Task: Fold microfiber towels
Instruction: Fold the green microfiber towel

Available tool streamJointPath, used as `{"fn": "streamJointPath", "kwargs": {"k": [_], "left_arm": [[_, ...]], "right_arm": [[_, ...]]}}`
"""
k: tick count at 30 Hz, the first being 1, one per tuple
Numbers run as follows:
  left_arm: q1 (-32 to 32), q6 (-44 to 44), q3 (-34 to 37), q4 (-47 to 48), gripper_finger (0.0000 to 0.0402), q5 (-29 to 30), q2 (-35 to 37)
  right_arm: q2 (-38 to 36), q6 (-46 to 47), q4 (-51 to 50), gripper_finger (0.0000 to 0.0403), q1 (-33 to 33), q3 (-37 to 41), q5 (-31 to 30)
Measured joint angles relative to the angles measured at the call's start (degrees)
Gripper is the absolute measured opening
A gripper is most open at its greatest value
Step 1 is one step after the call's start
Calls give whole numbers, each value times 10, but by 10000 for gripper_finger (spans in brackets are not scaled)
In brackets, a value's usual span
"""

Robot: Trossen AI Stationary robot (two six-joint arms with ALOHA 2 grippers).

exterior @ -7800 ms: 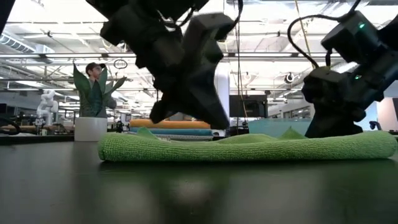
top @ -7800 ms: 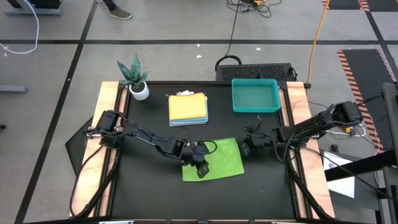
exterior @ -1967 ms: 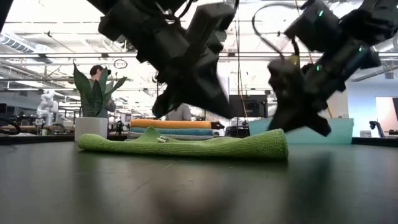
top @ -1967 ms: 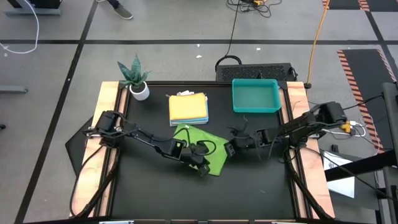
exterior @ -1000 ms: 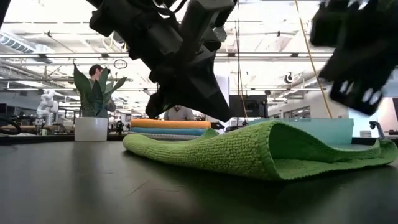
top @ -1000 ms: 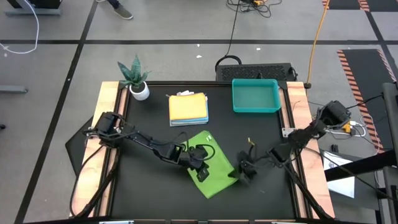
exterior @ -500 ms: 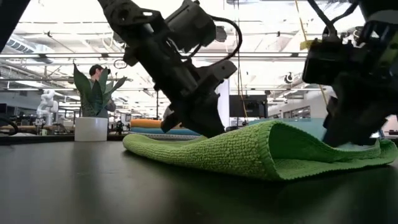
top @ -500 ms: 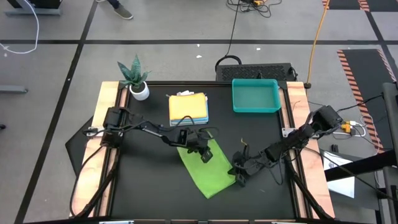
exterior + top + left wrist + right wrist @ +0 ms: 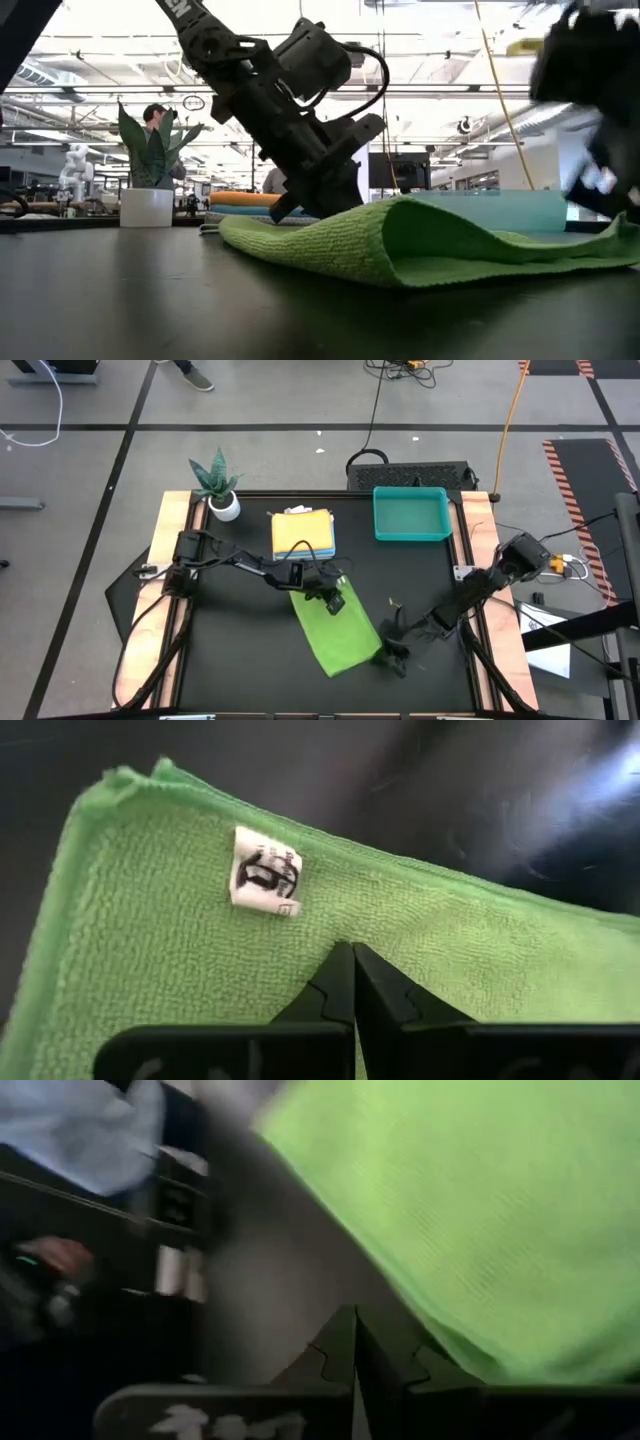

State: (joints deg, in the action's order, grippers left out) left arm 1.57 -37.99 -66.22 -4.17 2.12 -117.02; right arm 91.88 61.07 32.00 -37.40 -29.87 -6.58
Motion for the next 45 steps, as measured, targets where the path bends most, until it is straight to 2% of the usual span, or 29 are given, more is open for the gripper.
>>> {"fn": "streamJointPath", "kwargs": {"k": [4,8,12,17,21,28,35,38,41,45], "left_arm": [[12,4,1,-55,0,-30,16],[62,-10,-1,-98,0,-67,29],[123,-14,0,-95,0,-103,27],[180,-34,1,-66,0,-69,27],[209,-67,0,-70,0,-38,19],[247,-146,0,-85,0,-13,-24],[268,-169,-2,-62,0,-12,-27],[273,-174,-1,-56,0,-44,-22],[283,-173,1,-59,0,-100,-8],[291,-147,2,-57,0,-131,31]], "right_arm": [[-53,-42,-26,0,10,0,-51],[-87,-81,-71,0,66,-1,-65],[-71,-139,-76,0,130,0,-8],[-33,-184,-71,0,195,0,56],[-18,-197,-89,0,210,0,67],[-6,-151,-119,0,200,-1,52],[-3,-72,-115,0,120,-1,17],[-1,-48,-66,0,77,0,24],[-12,-47,17,0,40,0,21],[-37,-62,7,0,26,-4,-43]]}}
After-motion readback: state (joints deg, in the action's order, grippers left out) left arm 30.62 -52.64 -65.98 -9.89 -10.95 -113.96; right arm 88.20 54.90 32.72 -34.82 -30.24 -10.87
